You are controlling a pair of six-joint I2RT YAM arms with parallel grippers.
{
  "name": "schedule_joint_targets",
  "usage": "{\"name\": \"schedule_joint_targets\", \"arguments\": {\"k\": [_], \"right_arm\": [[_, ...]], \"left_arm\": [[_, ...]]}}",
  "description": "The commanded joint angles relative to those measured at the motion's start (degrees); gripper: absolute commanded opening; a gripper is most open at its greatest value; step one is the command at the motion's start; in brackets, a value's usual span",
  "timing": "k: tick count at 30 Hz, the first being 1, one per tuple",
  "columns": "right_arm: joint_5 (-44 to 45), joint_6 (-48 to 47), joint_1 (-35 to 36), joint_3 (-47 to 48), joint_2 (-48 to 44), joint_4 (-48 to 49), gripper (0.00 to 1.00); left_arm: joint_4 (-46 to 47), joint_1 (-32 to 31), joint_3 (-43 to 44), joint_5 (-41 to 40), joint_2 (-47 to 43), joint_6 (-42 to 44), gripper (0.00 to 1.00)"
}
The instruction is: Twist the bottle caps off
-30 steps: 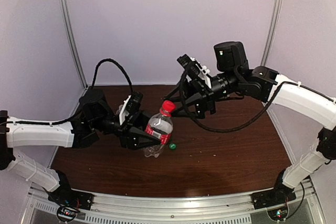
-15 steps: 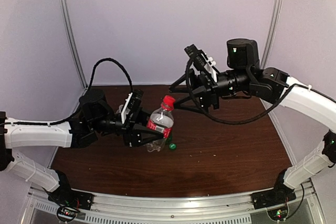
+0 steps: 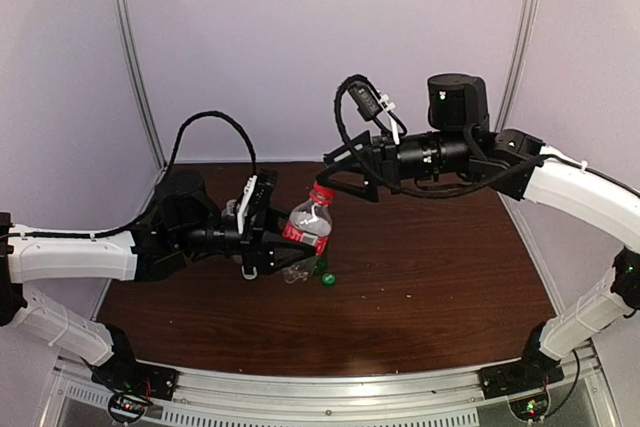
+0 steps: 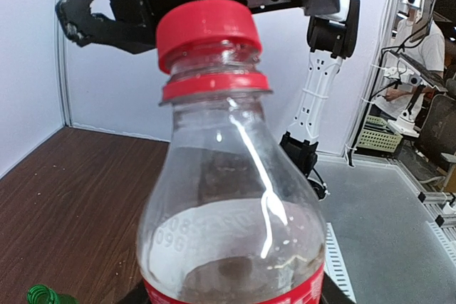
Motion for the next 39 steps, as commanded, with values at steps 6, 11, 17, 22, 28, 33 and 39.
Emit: {"name": "schedule_joint_targets", "arguments": {"k": [6, 11, 17, 22, 28, 33, 39], "right_arm": [[2.60, 2.96, 0.50, 1.32, 1.60, -1.28, 0.80], [1.52, 2.66, 0.65, 1.37, 1.88, -1.37, 0.64], [0.25, 2.37, 0.85, 1.34, 2.11, -1.34, 0.50], [-0.76, 2.13, 0.93, 1.43, 2.15, -1.33, 0.38], [-0.66, 0.95, 0.94, 1.27, 1.68, -1.67, 0.27], [-2.69, -5.16, -0.09, 1.72, 1.07, -4.21, 0.23], [-4.70, -21.43, -1.40, 1.17, -1.28, -10.22, 0.22]], "left_arm": [[0.02, 0.00, 1.57, -4.10, -1.95, 1.60, 0.27], [-0.29, 0.01, 1.50, -4.68, -2.17, 1.72, 0.26], [-0.30, -0.05, 1.31, -5.14, -2.22, 1.77, 0.26], [-0.39, -0.05, 1.22, -5.73, -2.38, 1.85, 0.26], [-0.43, -0.05, 1.04, -6.08, -2.38, 1.86, 0.26], [-0.07, -0.05, 0.49, -4.08, -2.53, 2.44, 0.26], [2.26, -0.02, -0.83, 6.46, -3.13, 3.36, 0.27]]}}
